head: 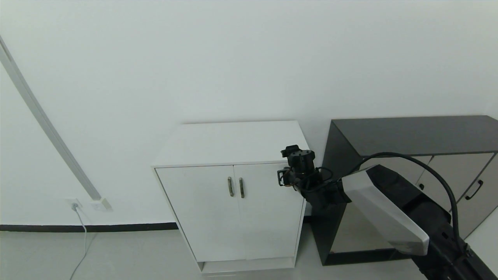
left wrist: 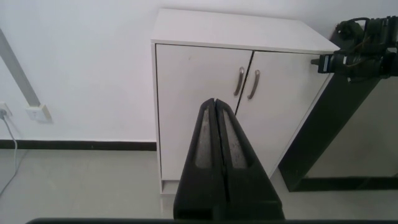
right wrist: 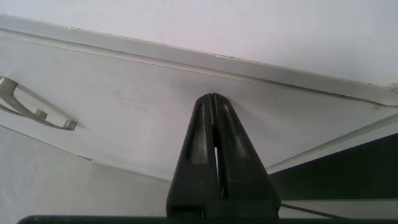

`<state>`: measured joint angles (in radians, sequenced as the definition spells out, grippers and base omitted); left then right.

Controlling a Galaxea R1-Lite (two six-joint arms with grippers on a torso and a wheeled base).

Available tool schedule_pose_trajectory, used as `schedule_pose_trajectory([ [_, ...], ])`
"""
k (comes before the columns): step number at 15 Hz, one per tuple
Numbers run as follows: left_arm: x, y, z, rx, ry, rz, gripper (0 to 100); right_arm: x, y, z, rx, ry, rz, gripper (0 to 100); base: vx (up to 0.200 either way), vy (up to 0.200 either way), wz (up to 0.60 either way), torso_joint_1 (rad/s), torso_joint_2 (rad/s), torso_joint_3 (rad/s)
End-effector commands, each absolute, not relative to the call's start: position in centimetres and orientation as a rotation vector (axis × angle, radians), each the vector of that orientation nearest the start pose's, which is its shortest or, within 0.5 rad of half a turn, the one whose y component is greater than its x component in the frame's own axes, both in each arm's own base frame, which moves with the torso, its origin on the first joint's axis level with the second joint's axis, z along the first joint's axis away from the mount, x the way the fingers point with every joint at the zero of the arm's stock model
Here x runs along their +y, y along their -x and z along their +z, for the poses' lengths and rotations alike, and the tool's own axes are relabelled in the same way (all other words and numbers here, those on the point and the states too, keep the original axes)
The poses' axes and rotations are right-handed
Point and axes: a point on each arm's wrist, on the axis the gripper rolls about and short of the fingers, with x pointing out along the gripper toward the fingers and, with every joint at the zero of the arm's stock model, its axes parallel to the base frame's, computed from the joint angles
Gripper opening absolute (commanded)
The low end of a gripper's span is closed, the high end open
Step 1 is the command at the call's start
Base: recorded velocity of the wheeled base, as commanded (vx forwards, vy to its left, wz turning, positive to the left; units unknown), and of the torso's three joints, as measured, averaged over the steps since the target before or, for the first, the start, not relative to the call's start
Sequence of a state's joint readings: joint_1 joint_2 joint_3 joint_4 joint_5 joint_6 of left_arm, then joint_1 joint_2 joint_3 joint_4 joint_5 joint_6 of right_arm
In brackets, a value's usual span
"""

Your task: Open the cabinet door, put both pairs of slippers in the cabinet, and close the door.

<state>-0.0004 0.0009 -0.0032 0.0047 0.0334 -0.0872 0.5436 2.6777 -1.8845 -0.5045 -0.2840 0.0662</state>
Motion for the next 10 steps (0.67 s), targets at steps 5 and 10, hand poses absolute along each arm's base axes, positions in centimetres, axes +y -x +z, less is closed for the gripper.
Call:
schedule_pose_trajectory([
  [5, 0.08, 2.29, 7.59, 0.002, 0.087, 0.032, 0, 27.62, -46.83, 3.09, 0.274, 0.053, 0.250, 0, 0.000, 0.000, 0.00, 0.000, 0.00, 0.000],
  [10, 0.08, 2.29, 7.59, 0.002, 0.087, 0.034, 0, 27.82, -47.16, 3.18, 0.275, 0.054, 0.247, 0, 0.000, 0.000, 0.00, 0.000, 0.00, 0.000],
])
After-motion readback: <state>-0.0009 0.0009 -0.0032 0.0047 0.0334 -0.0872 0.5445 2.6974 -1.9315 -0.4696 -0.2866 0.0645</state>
